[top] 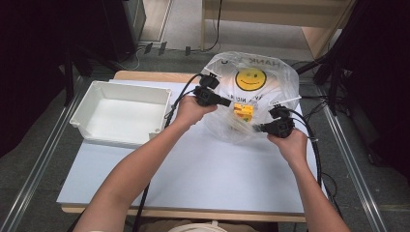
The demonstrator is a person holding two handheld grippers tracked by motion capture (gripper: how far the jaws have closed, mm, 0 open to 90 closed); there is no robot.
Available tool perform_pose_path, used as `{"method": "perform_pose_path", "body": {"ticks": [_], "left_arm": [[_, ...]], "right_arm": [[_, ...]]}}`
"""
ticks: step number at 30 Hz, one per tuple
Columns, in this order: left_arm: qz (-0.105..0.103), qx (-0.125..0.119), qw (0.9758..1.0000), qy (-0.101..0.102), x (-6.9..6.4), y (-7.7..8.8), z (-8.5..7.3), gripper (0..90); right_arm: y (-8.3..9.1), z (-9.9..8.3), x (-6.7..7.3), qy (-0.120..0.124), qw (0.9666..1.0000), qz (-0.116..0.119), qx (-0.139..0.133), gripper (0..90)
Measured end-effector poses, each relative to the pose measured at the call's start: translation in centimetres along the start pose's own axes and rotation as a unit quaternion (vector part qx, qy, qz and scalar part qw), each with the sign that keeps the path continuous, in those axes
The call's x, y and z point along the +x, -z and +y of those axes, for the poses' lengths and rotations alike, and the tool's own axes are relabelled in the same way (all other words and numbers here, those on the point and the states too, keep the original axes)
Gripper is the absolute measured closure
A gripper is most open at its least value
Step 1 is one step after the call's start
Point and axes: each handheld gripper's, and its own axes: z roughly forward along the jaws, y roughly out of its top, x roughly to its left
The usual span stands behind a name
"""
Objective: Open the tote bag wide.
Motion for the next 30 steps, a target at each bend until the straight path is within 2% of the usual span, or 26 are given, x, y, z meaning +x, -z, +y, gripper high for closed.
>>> {"method": "perform_pose_path", "body": {"ticks": [3, 7, 14, 17, 20, 24, 30], "left_arm": [[0.004, 0.014, 0.9999, 0.006, 0.9, -1.2, -0.7, 90.0], [0.0, 0.018, 0.9994, 0.03, 2.0, -2.2, -1.7, 90.0], [0.012, 0.027, 0.9993, 0.023, 2.3, -2.7, -3.3, 90.0], [0.018, 0.033, 0.9991, 0.018, 2.6, -2.9, -4.1, 90.0], [0.02, 0.032, 0.999, 0.024, 2.8, -2.9, -4.6, 90.0], [0.02, 0.029, 0.999, 0.028, 3.3, -2.8, -5.3, 90.0], [0.019, 0.022, 0.9993, 0.024, 3.4, -2.7, -6.1, 90.0]], "right_arm": [[0.2, -0.3, -0.3, -0.003, 0.9999, 0.004, -0.009, 90.0], [0.1, -0.9, -0.8, -0.01, 0.9999, 0.003, -0.008, 90.0], [-0.1, -1.6, -2.0, -0.025, 0.9995, -0.004, -0.02, 90.0], [-0.1, -1.7, -2.4, -0.033, 0.9991, -0.013, -0.022, 90.0], [-0.1, -2.0, -3.2, -0.041, 0.9985, -0.024, -0.029, 90.0], [-0.2, -2.4, -4.1, -0.056, 0.9976, -0.034, -0.025, 90.0], [-0.6, -3.3, -5.3, -0.074, 0.996, -0.042, -0.027, 90.0]]}}
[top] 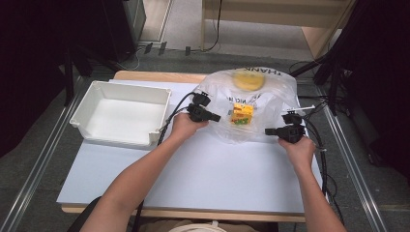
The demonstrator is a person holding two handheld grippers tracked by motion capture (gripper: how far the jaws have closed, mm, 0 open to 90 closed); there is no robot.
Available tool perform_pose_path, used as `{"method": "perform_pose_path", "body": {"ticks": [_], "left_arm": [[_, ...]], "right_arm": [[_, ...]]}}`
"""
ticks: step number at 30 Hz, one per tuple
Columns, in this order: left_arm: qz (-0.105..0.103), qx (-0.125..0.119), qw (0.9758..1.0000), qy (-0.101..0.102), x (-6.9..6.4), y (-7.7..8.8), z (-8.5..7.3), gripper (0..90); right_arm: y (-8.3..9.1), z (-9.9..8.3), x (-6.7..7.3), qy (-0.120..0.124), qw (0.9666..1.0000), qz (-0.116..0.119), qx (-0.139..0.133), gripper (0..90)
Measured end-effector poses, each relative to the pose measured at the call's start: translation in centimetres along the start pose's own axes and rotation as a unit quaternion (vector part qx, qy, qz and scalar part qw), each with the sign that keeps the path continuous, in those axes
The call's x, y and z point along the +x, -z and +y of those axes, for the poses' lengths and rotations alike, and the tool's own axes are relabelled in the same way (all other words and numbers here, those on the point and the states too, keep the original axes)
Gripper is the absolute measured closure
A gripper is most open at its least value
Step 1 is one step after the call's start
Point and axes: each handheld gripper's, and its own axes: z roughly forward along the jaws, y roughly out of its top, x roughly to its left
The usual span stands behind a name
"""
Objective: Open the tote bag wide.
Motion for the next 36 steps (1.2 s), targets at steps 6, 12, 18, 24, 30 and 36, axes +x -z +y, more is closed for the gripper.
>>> {"method": "perform_pose_path", "body": {"ticks": [6, 12, 18, 24, 30, 36], "left_arm": [[0.002, 0.004, 1.0, -0.004, 0.1, -0.2, -0.7, 90.0], [0.007, 0.013, 0.9999, -0.008, 0.2, -0.5, -1.2, 90.0], [0.008, 0.017, 0.9998, -0.006, 0.5, -0.8, -1.4, 90.0], [0.014, 0.012, 0.9998, -0.007, 0.8, -0.8, -1.7, 90.0], [0.014, 0.014, 0.9997, -0.01, 0.1, -0.3, -1.5, 90.0], [-0.003, -0.003, 0.9995, -0.03, -1.9, 1.6, -0.9, 90.0]], "right_arm": [[-0.4, -0.5, -0.7, -0.008, 1.0, -0.004, 0.002, 90.0], [-0.6, -1.0, -1.3, -0.012, 0.9998, -0.016, 0.008, 90.0], [-0.5, -1.1, -1.5, -0.015, 0.9998, -0.015, 0.006, 90.0], [0.1, -1.3, -2.1, -0.01, 0.9992, -0.038, 0.001, 90.0], [0.4, -1.4, -1.4, -0.01, 0.9992, -0.038, 0.005, 90.0], [1.8, -1.0, 0.3, 0.02, 0.9994, -0.025, -0.014, 90.0]]}}
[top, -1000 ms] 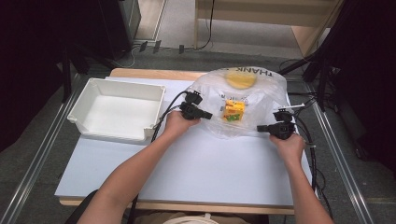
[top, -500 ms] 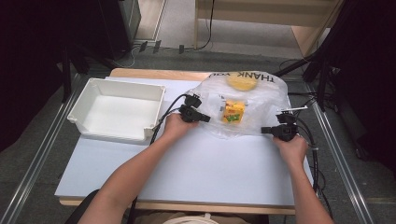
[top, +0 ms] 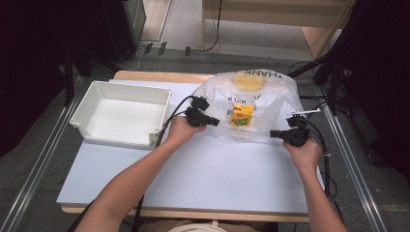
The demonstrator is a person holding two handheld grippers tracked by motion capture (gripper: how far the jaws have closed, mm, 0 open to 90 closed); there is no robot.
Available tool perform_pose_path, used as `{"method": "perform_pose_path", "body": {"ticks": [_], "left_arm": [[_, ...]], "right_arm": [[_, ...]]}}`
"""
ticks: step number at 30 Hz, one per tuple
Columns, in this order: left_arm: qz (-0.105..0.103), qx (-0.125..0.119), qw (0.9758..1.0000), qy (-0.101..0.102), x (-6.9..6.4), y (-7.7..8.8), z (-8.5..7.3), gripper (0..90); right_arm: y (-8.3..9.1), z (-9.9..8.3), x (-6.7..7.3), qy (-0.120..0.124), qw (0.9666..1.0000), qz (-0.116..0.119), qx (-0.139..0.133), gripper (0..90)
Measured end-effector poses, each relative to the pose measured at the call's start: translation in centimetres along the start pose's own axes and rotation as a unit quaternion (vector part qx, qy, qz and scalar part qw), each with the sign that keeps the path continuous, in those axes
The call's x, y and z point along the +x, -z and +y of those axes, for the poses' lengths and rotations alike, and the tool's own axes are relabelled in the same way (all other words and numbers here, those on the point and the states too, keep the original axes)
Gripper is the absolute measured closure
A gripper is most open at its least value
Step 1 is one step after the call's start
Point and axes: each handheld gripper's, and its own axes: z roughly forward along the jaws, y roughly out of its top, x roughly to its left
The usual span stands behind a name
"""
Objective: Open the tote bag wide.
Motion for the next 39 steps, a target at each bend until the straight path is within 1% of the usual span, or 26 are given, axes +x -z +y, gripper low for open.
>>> {"method": "perform_pose_path", "body": {"ticks": [4, 6, 8, 9, 12, 15, 16, 17, 20, 24, 27, 28, 29, 31, 32, 34, 37, 39], "left_arm": [[-0.009, -0.006, 0.9998, -0.015, -1.3, 1.2, 0.4, 90.0], [-0.016, -0.011, 0.9996, -0.018, -1.9, 1.8, 0.7, 90.0], [-0.017, -0.014, 0.9994, -0.027, -2.4, 2.4, 1.0, 90.0], [-0.019, -0.014, 0.9992, -0.031, -2.6, 2.7, 1.2, 90.0], [-0.02, -0.021, 0.999, -0.034, -3.0, 3.4, 2.0, 90.0], [-0.022, -0.027, 0.9988, -0.034, -3.1, 4.1, 3.2, 90.0], [-0.022, -0.029, 0.9988, -0.032, -3.2, 4.3, 3.6, 90.0], [-0.023, -0.03, 0.9987, -0.034, -3.1, 4.5, 4.0, 90.0], [-0.026, -0.031, 0.9987, -0.031, -2.9, 5.0, 5.5, 90.0], [-0.016, -0.031, 0.9987, -0.037, -2.9, 5.3, 7.3, 90.0], [-0.008, -0.029, 0.9988, -0.037, -2.6, 5.2, 8.6, 90.0], [-0.008, -0.032, 0.9988, -0.036, -2.5, 5.2, 8.9, 90.0], [-0.011, -0.032, 0.9988, -0.035, -2.3, 5.1, 9.3, 90.0], [-0.012, -0.035, 0.9989, -0.03, -1.9, 4.8, 9.7, 90.0], [-0.012, -0.032, 0.9991, -0.026, -1.6, 4.6, 10.0, 90.0], [-0.003, -0.03, 0.9993, -0.024, -1.0, 4.3, 10.4, 90.0], [0.01, -0.027, 0.9995, -0.015, 0.0, 3.7, 10.7, 90.0], [0.019, -0.026, 0.9995, -0.005, 0.7, 3.1, 10.6, 90.0]], "right_arm": [[1.1, 0.1, 1.0, 0.011, 0.9998, 0.013, -0.014, 90.0], [1.7, 0.2, 1.5, 0.02, 0.9996, 0.014, -0.012, 90.0], [2.3, 0.4, 1.9, 0.025, 0.9994, 0.019, -0.018, 90.0], [2.5, 0.6, 2.1, 0.028, 0.9991, 0.021, -0.022, 90.0], [3.3, 1.3, 2.8, 0.041, 0.9985, 0.024, -0.027, 90.0], [3.9, 2.2, 3.5, 0.047, 0.998, 0.028, -0.03, 90.0], [4.1, 2.6, 3.8, 0.054, 0.9976, 0.029, -0.032, 90.0], [4.4, 3.0, 4.0, 0.055, 0.9975, 0.03, -0.033, 90.0], [4.9, 4.4, 4.3, 0.063, 0.9969, 0.032, -0.034, 90.0], [5.3, 6.3, 4.3, 0.069, 0.9967, 0.025, -0.035, 90.0], [5.2, 7.8, 4.1, 0.071, 0.9967, 0.024, -0.032, 90.0], [5.1, 8.1, 4.1, 0.071, 0.9967, 0.024, -0.03, 90.0], [5.0, 8.5, 4.0, 0.07, 0.9968, 0.023, -0.03, 90.0], [4.6, 9.2, 3.8, 0.069, 0.9969, 0.026, -0.029, 90.0], [4.5, 9.5, 3.7, 0.067, 0.997, 0.026, -0.028, 90.0], [4.1, 10.1, 3.5, 0.066, 0.9972, 0.023, -0.027, 90.0], [3.6, 10.7, 3.1, 0.065, 0.9973, 0.018, -0.028, 90.0], [3.2, 11.0, 2.7, 0.058, 0.9979, 0.014, -0.028, 90.0]]}}
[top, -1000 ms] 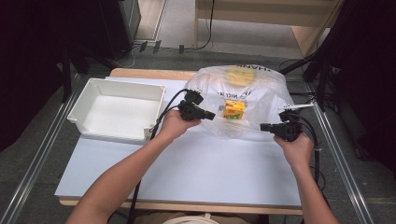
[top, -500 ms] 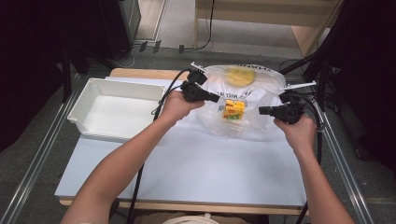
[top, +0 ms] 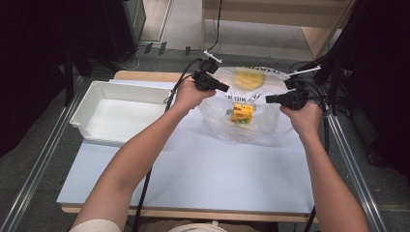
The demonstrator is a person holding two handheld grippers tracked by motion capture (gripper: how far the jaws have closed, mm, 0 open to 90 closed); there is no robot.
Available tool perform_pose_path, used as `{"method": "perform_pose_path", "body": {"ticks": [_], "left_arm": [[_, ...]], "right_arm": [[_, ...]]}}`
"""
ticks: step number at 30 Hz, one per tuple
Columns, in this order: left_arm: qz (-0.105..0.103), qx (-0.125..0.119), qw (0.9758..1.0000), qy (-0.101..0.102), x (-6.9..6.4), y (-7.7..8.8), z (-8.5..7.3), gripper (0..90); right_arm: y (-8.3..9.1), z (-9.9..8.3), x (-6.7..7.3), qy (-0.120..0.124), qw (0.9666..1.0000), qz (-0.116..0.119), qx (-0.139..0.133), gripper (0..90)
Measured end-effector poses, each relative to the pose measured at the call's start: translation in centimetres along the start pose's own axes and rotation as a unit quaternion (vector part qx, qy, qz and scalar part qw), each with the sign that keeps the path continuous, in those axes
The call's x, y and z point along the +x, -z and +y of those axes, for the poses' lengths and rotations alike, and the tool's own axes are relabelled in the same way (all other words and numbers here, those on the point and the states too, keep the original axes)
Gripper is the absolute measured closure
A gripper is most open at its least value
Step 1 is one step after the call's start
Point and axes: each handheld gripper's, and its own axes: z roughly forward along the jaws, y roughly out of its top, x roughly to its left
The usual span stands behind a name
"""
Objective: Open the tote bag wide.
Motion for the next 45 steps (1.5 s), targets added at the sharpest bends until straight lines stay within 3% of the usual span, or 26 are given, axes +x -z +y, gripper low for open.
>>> {"method": "perform_pose_path", "body": {"ticks": [12, 24, 29, 42, 44, 45], "left_arm": [[0.009, 0.018, 0.9992, 0.034, 2.1, -2.6, -2.8, 90.0], [0.008, 0.036, 0.9985, 0.04, 2.2, -4.3, -5.4, 90.0], [0.014, 0.05, 0.9976, 0.046, 2.7, -4.9, -6.9, 90.0], [0.021, 0.048, 0.9965, 0.065, 3.3, -5.1, -9.0, 90.0], [0.023, 0.045, 0.9965, 0.068, 3.3, -5.1, -9.3, 90.0], [0.022, 0.046, 0.9963, 0.069, 3.4, -5.1, -9.4, 90.0]], "right_arm": [[-2.9, -1.9, -2.7, -0.041, 0.9989, -0.014, 0.019, 90.0], [-5.4, -3.4, -2.5, -0.048, 0.998, -0.016, 0.039, 90.0], [-6.1, -4.6, -3.1, -0.061, 0.9968, -0.016, 0.049, 90.0], [-6.4, -8.2, -4.9, -0.093, 0.9937, -0.03, 0.055, 90.0], [-6.4, -8.7, -5.5, -0.074, 0.9959, -0.032, 0.042, 90.0], [-6.2, -8.9, -5.5, -0.083, 0.9949, -0.032, 0.049, 90.0]]}}
